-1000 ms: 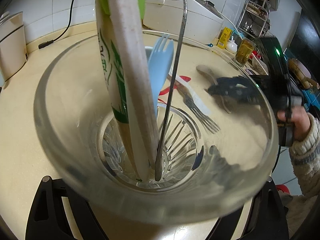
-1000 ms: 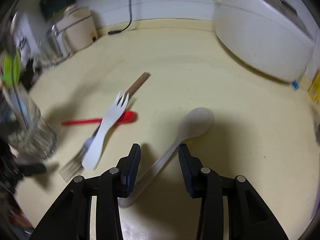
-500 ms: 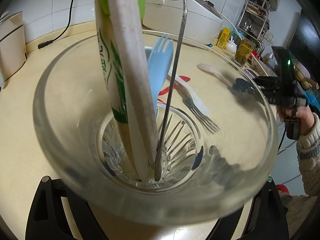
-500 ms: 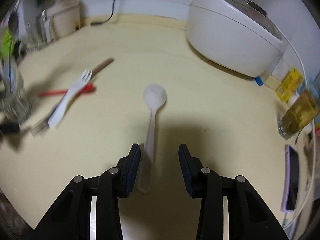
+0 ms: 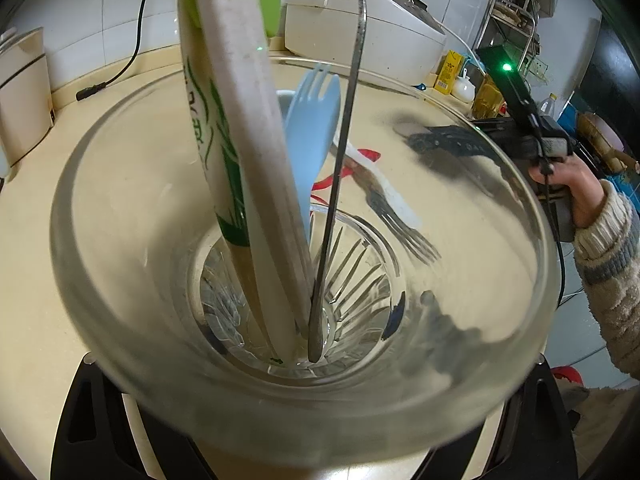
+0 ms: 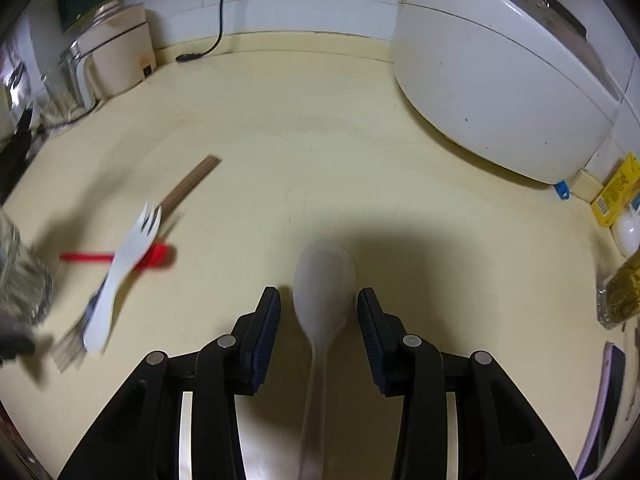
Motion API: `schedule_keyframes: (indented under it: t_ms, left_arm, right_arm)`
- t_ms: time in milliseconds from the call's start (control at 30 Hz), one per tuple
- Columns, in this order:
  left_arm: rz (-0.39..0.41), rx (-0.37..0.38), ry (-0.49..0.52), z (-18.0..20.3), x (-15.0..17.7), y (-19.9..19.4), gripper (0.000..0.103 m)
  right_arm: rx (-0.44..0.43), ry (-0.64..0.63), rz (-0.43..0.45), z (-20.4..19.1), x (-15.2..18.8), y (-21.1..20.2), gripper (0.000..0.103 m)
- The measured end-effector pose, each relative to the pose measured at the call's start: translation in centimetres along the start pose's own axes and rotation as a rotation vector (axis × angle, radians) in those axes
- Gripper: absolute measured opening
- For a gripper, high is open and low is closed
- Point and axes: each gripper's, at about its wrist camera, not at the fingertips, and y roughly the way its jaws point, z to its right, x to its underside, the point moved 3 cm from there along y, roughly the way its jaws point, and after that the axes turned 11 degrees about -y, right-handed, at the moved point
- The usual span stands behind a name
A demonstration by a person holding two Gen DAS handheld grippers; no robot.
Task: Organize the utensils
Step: 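Close the right tool on the beige plastic spoon's handle, then lift the beige spoon and carry it to the glass cup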
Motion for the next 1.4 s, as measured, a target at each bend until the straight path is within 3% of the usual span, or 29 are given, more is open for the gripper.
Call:
schedule_keyframes:
  t_ms: [333,467,1000,1400]
  left_arm:
    - [0.001,0.007,-0.006,-0.7,0.2,-0.3,0.091]
    - [0.001,0.003,-0.003,-0.7,0.1,-0.3,0.091]
    - [-0.001,-0.003,0.002,-0.3,0.0,-0.1,0.091]
    - [0.0,0.002,-0.001,-0.3,0.0,-0.1,0.091]
  right_arm:
    - [0.034,0.027,0.045,-0.1,0.5,-0.4,0.041]
    - [0.036,0.016,0.073,-0.4,0.5,-0.3,0.036]
    - [-0.044,-0.097,0.09,-4.6,0.5,-1.0,0.033]
    - [-0.048,-0.105,0.089,-4.6,0.5,-0.9,0.033]
